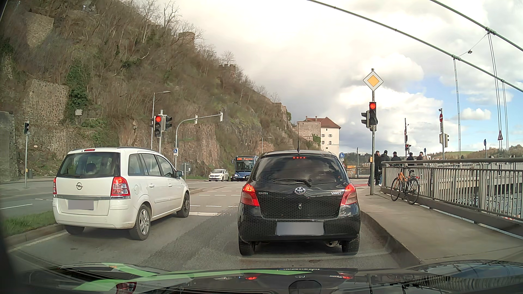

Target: Follow the waypoints while adhering to traffic rules and regulations

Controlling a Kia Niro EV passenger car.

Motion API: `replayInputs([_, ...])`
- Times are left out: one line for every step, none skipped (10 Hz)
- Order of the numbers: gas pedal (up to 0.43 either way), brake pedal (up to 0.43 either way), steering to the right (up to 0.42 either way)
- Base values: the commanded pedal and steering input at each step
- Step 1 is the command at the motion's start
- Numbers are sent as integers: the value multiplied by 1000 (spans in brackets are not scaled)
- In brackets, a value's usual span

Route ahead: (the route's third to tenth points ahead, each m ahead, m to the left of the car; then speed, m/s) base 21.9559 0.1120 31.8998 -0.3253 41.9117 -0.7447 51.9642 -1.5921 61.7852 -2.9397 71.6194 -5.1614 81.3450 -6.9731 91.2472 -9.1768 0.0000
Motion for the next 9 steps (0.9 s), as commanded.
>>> replayInputs([0, 372, 10])
replayInputs([0, 372, 10])
replayInputs([0, 372, 10])
replayInputs([0, 372, 10])
replayInputs([0, 372, 10])
replayInputs([0, 372, 10])
replayInputs([0, 372, 10])
replayInputs([0, 372, 10])
replayInputs([0, 372, 10])
